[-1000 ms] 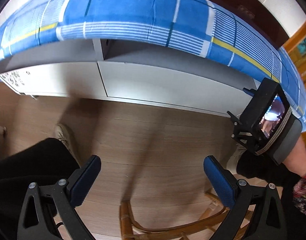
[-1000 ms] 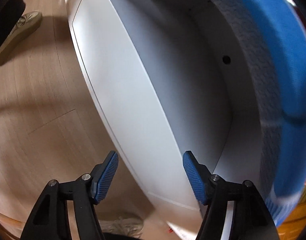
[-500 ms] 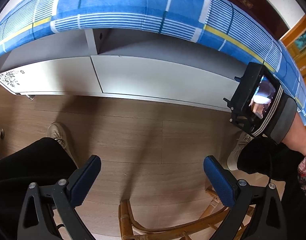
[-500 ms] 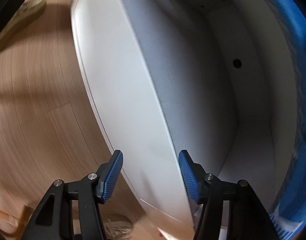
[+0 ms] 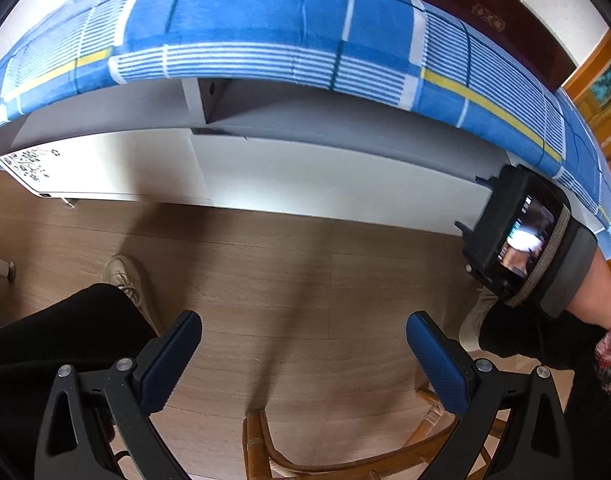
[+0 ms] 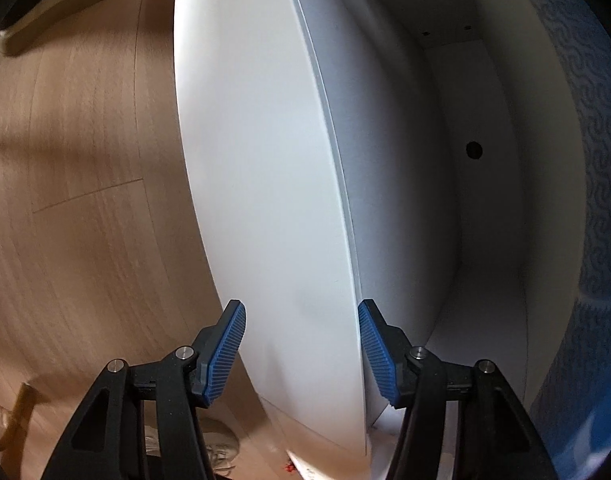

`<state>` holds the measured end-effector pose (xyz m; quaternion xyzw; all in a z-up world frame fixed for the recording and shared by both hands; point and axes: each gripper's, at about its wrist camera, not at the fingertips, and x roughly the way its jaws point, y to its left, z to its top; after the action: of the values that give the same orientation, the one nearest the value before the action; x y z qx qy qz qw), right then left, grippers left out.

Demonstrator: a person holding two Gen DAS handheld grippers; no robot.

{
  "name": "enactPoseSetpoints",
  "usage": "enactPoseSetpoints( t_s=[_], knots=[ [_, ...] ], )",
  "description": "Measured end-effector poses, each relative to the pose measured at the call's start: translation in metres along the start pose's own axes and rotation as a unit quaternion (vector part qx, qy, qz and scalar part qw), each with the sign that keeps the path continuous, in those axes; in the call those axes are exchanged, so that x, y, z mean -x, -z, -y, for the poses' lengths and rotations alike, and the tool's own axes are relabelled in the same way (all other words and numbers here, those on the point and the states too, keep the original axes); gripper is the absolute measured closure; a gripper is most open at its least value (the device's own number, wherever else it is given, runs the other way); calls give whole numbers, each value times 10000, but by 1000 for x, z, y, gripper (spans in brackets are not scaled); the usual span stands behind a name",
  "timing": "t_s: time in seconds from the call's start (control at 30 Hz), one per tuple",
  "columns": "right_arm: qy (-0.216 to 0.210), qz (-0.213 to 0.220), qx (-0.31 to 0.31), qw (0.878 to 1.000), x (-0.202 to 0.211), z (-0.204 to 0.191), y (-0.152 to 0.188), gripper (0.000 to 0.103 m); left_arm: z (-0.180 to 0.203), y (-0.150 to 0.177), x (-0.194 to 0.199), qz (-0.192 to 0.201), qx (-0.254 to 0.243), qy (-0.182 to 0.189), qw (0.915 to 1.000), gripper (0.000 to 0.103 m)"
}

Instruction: Organize soft objects

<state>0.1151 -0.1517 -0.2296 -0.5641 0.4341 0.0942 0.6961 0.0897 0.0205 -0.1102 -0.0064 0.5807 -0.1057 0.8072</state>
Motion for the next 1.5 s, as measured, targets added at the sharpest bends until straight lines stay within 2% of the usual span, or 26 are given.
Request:
enactPoseSetpoints(
  t_s=[0.17, 0.3, 0.37, 0.43, 0.47, 0.5, 0.53, 0.57, 0.6, 0.63, 0.67, 0.7, 0.77, 0.8, 0.93, 1.03, 1.1, 1.17, 1.33, 1.4, 1.5],
  knots=[
    [-2, -31, 78, 10000, 11, -3, -3, 44, 1, -3, 1, 168, -223, -230, 9993, 0],
    [-68, -16, 41, 10000, 17, -9, -2, 44, 12, -11, -4, 289, -847, -241, 9957, 0],
    [-88, 0, 28, 10000, 19, -9, -1, 44, 28, -16, -9, 389, -1583, -309, 9861, 0],
    [-116, 42, 34, 9999, 21, -11, -1, 46, 44, -21, -18, 462, -2317, -404, 9708, 0],
    [-597, 80, 50, 9982, 23, -11, -2, 70, 51, -24, -24, 458, -2678, -403, 9615, 0],
    [-1773, -23, -68, 9841, 22, -18, -1, 74, 56, -28, -30, 413, -2889, -402, 9556, 0],
    [-1981, -38, 309, 9797, 21, -42, 2, 74, 60, -33, -38, 375, -3154, -467, 9471, 0],
    [-789, 66, 1185, 9898, 21, -68, 6, 75, 61, -36, -41, 387, -3281, -534, 9423, 0],
    [-258, 82, 1592, 9869, 18, -77, 8, 77, 61, -39, -44, 413, -3384, -586, 9383, 0],
    [-444, 233, 1593, 9859, 24, -76, 6, 79, 61, -42, -47, 416, -3487, -608, 9343, 0],
    [-841, 348, 1302, 9873, 30, -67, 4, 79, 59, -45, -49, 467, -3604, -636, 9294, 0],
    [-791, 334, 992, 9914, 31, -55, 0, 78, 58, -48, -52, 531, -3710, -686, 9246, 0],
    [-173, 376, 917, 9949, 30, -44, -2, 73, 57, -53, -59, 593, -3934, -761, 9143, 0],
    [3, 477, 822, 9955, 31, -36, -2, 71, 56, -58, -65, 595, -4047, -834, 9087, 0],
    [392, 551, 487, 9965, 25, -1, -8, 64, 57, -65, -82, 536, -4398, -895, 8920, 0],
    [284, 351, 481, 9978, 4, 11, -11, 64, 59, -68, -95, 438, -4739, -868, 8752, 0],
    [237, 325, 526, 9978, -7, 18, -13, 64, 60, -72, -101, 358, -4862, -820, 8693, 0],
    [-26, 246, 746, 9969, -18, 21, -16, 64, 60, -74, -109, 188, -4908, -690, 8683, 0],
    [-410, 157, 1361, 9897, -21, 9, -18, 42, 61, -79, -130, -237, -5029, -553, 8622, 0],
    [-420, 121, 1497, 9878, -24, 4, -18, 40, 61, -77, -138, -433, -5004, -425, 8637, 0],
    [-438, 93, 1419, 9889, -21, 1, -27, 40, 63, -71, -142, -359, -5120, -535, 8566, 0]
  ],
)
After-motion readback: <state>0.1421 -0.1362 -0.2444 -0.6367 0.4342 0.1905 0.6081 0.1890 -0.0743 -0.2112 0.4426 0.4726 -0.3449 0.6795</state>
